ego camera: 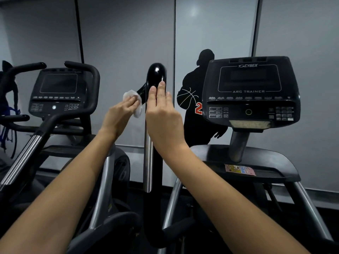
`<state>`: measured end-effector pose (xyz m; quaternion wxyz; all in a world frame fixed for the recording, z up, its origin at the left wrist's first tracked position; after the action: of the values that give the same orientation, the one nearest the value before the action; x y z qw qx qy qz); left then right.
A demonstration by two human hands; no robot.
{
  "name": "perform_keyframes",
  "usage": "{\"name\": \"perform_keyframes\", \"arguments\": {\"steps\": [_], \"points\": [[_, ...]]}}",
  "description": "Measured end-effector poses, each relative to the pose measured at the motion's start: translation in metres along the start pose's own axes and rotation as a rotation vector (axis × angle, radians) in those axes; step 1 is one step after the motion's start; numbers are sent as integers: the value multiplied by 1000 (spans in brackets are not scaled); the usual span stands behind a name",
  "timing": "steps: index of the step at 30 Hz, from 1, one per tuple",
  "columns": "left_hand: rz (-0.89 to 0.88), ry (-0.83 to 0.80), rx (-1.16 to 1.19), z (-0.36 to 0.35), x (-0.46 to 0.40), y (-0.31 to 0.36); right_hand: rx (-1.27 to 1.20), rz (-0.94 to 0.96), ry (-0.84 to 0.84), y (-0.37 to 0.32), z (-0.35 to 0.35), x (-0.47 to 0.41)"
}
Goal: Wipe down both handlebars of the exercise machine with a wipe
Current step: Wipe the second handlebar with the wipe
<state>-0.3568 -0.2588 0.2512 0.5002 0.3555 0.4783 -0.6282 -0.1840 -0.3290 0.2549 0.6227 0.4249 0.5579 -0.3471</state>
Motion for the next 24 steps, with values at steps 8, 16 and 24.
{"name": "perform_keyframes", "arguments": {"steps": [8,16,24], "points": [[133,26,-36,5,60,-27,-15,-24,-21,-1,-2,1],[714,237,303,4,30,7,-5,-14,-10,-1,-3,1],[1107,370,652,-7,27,23,0,-16,-8,-1,-3,2]]}}
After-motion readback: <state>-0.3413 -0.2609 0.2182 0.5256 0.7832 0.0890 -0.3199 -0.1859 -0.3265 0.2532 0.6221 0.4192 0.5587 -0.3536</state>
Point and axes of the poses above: each hand's wrist, its own x-axis away from the middle knuckle, its own z-axis out of the back of the hand, y = z × x, the point moved 1 cm from there along -x, towards the middle knuckle, and after that the axes turned 12 degrees about y, right-handed, at the moved point
